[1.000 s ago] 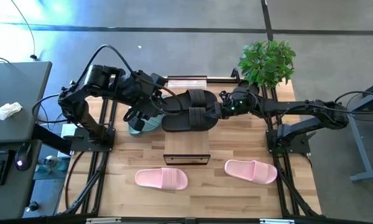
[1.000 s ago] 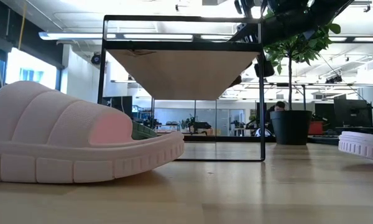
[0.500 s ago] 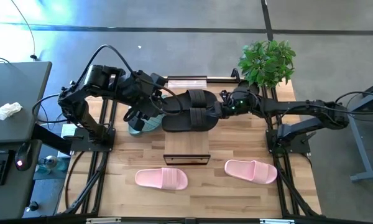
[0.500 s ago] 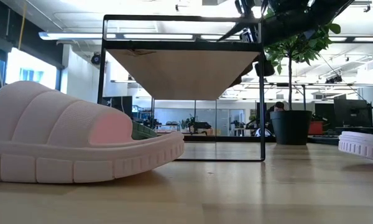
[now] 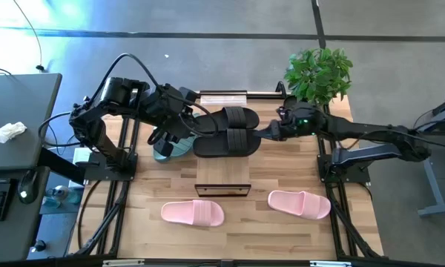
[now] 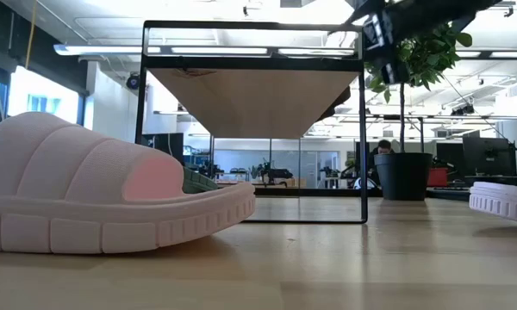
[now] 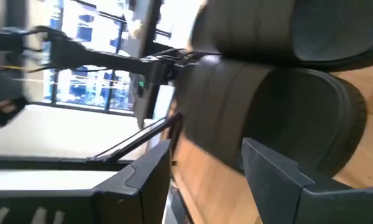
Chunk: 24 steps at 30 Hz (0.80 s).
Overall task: Pick and place slides into the shelf
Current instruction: Adjust the green slide
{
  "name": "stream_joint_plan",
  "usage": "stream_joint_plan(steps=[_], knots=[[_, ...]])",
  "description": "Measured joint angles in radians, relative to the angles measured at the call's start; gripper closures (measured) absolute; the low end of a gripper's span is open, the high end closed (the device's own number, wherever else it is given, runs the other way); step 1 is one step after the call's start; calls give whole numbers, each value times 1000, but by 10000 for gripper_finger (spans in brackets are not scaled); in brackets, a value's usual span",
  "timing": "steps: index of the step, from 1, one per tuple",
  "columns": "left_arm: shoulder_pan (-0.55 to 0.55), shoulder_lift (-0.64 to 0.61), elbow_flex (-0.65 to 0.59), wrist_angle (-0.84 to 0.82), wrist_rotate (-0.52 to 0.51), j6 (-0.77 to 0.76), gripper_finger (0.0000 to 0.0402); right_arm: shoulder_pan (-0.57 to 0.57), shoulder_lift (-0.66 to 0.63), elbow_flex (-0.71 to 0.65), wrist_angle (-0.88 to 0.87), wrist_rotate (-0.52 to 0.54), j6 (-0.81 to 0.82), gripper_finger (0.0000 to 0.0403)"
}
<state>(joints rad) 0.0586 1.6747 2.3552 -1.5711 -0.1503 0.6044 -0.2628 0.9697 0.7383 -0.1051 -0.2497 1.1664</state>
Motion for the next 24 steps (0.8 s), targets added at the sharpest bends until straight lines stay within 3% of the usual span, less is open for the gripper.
stream_joint_plan(steps=[4, 9, 14, 24], knots=[[0, 0, -9, 1, -37, 9, 245, 10, -93, 0, -51, -1, -37, 217], [0, -30, -103, 0, -213, -104, 245, 35, -192, 0, -98, 43, -84, 217], [2, -111, -293, -1, -414, -124, 245, 55, -254, 0, -120, 87, -136, 217], [139, -270, -705, -1, -336, -327, 245, 55, -269, 0, -196, 81, -216, 217]])
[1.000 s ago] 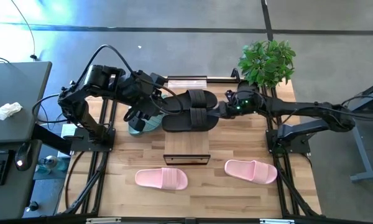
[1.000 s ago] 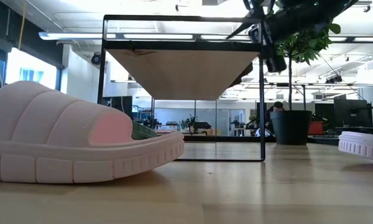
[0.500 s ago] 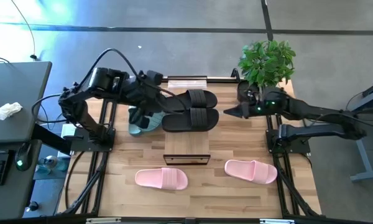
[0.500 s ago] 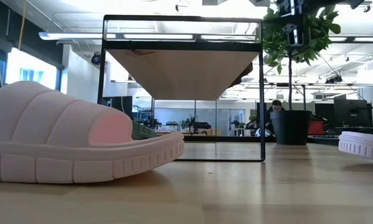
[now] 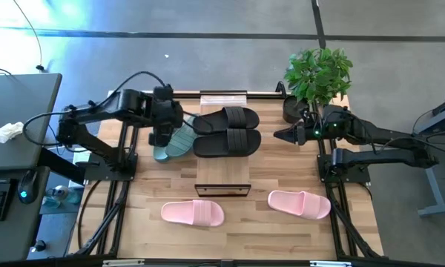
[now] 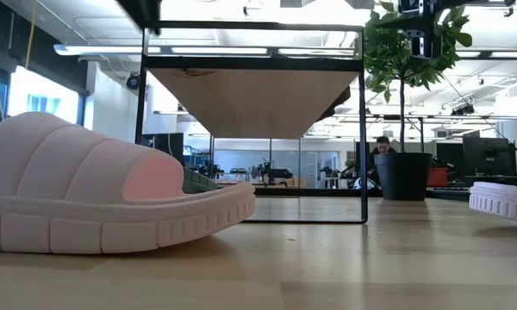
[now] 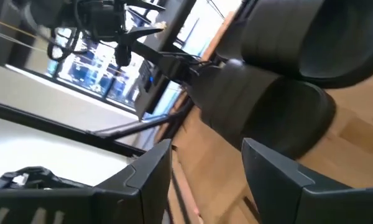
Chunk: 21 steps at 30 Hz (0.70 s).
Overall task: Pick and place slides into the shelf
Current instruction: Adjust the green slide
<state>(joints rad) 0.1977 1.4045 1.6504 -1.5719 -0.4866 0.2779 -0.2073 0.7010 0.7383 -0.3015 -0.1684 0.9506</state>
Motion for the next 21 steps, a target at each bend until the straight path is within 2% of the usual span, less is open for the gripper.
stream_joint_plan(steps=[9, 15, 21], knots=[[64, -27, -317, 13, 16, -142, 245, 0, -1, 0, -67, -1, -89, 217], [72, -27, -497, 165, -21, -204, 245, 0, -2, 0, -78, -5, -194, 217], [71, -29, -603, 330, -43, -206, 245, 0, -2, 0, -79, -8, -252, 217]])
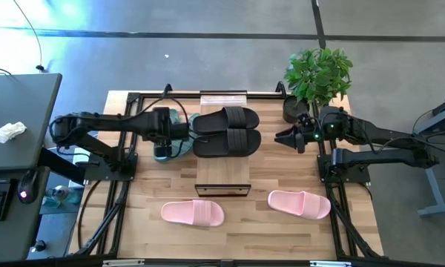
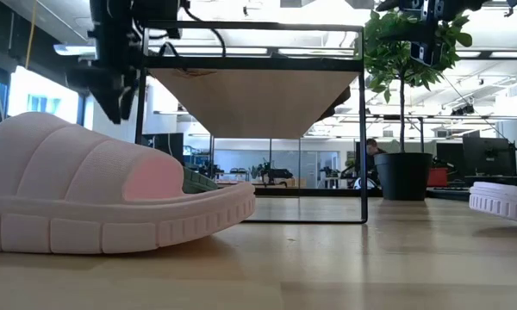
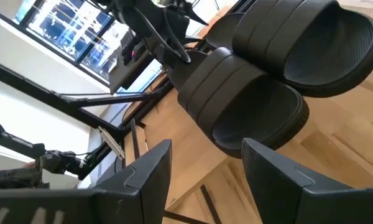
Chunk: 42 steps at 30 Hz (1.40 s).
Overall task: Pick and place slides into the shelf
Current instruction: Adjust the green slide
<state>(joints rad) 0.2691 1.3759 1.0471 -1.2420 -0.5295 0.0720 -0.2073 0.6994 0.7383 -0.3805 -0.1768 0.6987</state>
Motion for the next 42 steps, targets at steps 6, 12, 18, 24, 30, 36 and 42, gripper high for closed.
stream_joint_plan(steps=[6, 12, 18, 24, 30, 36, 42], knots=[[0, -85, -80, 49, -24, -78, 245, 0, 0, 0, -32, -17, -1, 217], [-15, -309, -158, 108, 107, -92, 245, 0, 0, 0, -49, -32, -28, 217], [-169, -459, -232, 227, 252, -43, 245, 0, 0, 0, -49, -55, -103, 217], [-360, -413, -283, 230, 151, -205, 245, 0, 0, 0, -49, -61, -185, 217], [-479, -252, -286, 254, -19, -299, 245, 0, 0, 0, -49, -59, -215, 217], [-528, -74, -286, 257, -100, -367, 245, 0, 0, 0, -49, -59, -222, 217], [-525, 30, -286, 264, -140, -416, 245, 0, 1, 0, -49, -58, -229, 217]])
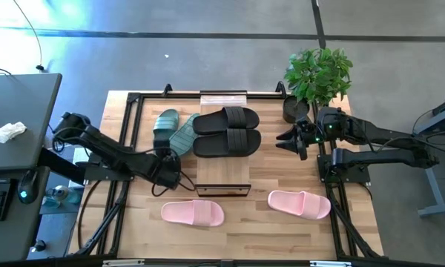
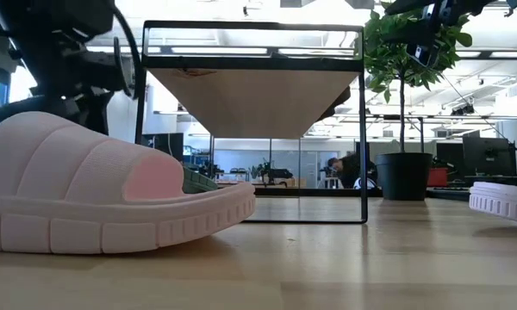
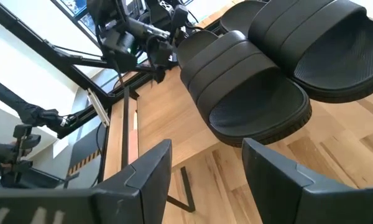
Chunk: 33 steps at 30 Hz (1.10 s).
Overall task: Pick and place slides into the shelf
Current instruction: Adjust the green slide
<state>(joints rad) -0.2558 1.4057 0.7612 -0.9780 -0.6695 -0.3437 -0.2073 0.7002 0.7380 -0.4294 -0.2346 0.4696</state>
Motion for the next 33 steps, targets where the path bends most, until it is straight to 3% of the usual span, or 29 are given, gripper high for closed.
stream_joint_plan(steps=[12, 25, 29, 33], knots=[[0, 50, 0, 13, -161, 10, 245, 0, 0, 0, 0, 19, -7, 217], [0, 52, -115, 184, -203, 12, 247, 0, 0, 0, 0, 26, -4, 217], [0, 52, -120, 176, -223, -50, 283, 0, 0, 0, 0, 35, -4, 217], [1, 52, -120, 173, -236, -114, 359, 0, 0, 0, 0, 52, -4, 217]])
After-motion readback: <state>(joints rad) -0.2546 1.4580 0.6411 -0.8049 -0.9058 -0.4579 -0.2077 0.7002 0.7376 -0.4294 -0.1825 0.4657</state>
